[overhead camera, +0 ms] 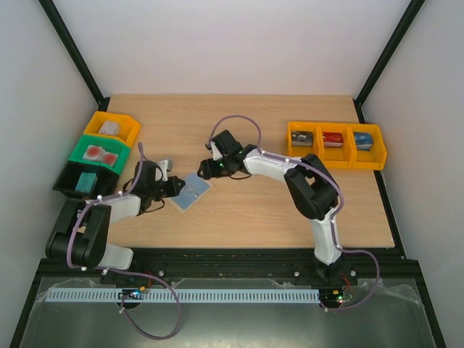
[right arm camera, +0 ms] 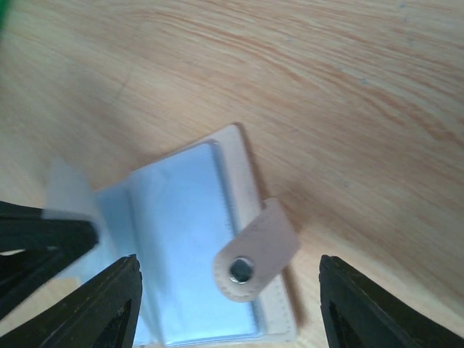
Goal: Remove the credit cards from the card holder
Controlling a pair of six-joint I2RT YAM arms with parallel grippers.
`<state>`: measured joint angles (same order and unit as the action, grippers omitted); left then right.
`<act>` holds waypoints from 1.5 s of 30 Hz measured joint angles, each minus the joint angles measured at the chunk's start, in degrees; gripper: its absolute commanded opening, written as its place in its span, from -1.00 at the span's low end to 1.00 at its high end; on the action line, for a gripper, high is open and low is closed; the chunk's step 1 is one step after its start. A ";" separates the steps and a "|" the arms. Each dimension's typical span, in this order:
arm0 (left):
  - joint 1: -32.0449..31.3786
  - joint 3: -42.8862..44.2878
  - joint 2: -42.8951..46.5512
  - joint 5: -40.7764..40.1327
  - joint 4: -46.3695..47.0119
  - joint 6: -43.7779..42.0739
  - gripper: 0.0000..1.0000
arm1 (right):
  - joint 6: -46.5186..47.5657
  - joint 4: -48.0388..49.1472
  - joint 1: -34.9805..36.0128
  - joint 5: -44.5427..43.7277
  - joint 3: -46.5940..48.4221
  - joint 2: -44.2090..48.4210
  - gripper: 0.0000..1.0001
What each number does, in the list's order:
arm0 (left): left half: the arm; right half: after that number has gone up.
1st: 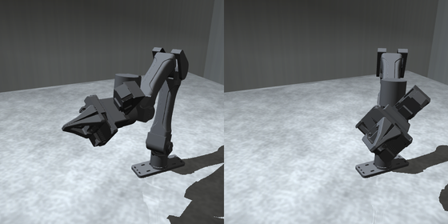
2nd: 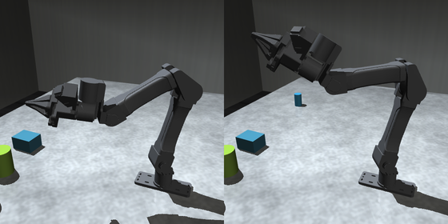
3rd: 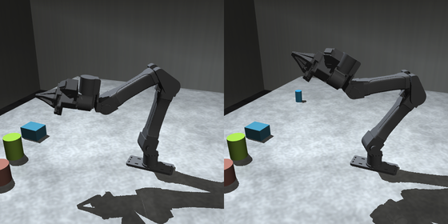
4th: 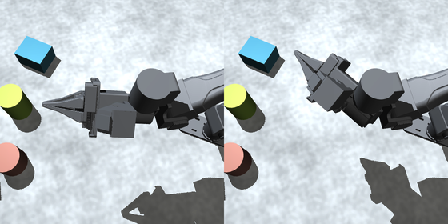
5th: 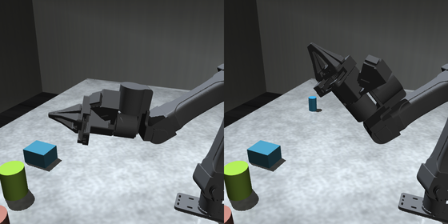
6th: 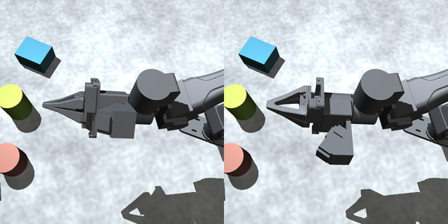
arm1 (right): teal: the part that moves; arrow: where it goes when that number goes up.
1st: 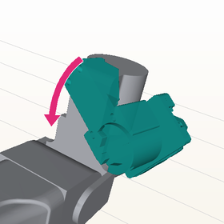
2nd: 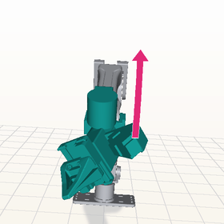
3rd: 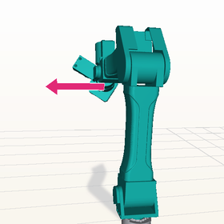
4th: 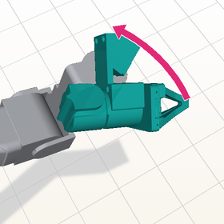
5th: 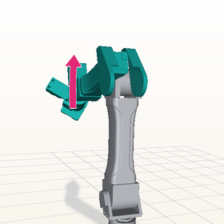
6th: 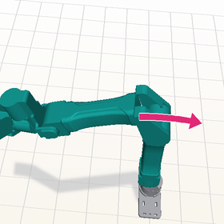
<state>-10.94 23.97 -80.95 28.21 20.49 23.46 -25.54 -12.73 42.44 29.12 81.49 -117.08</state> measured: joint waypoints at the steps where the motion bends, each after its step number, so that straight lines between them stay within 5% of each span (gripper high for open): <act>1: 0.46 0.28 0.00 -1.36 -1.05 0.20 -0.95 | 0.42 -1.27 -0.04 -0.92 1.07 -0.81 0.32; 15: 1.64 5.01 0.11 -7.15 -11.87 -1.40 -0.95 | 7.58 -11.69 2.97 -10.29 15.50 -11.43 0.25; 24: 1.64 4.92 0.11 -7.28 -11.72 -1.16 -0.95 | 10.99 -12.72 4.81 -12.22 20.68 -15.39 -0.91; 27: 1.64 4.85 0.11 -7.15 -11.39 -1.16 -0.95 | 11.47 -12.92 4.81 -11.69 20.72 -15.39 -0.97; 28: 1.64 4.83 0.15 -6.86 -11.21 -1.18 -0.80 | 11.67 -12.98 4.76 -11.41 20.72 -15.39 -0.97; 31: 1.70 4.79 0.66 -4.74 -10.82 -1.40 0.25 | 11.82 -13.16 4.00 -10.51 20.70 -15.06 -0.97; 32: 1.92 4.79 1.11 -3.48 -10.73 -1.66 0.41 | 11.80 -13.18 3.65 -9.64 20.57 -14.53 -0.97; 38: 6.01 4.94 4.76 5.55 -11.04 -3.45 0.98 | 11.85 -11.87 -1.22 -3.82 14.27 -4.70 -0.97; 45: 8.79 6.45 11.37 15.93 -12.31 -8.57 0.99 | 17.33 -12.76 -4.44 1.57 13.31 11.76 -0.97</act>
<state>-2.15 30.41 -69.58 44.14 8.19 14.90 -8.21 -25.50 38.00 30.70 94.80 -105.32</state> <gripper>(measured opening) 0.994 0.019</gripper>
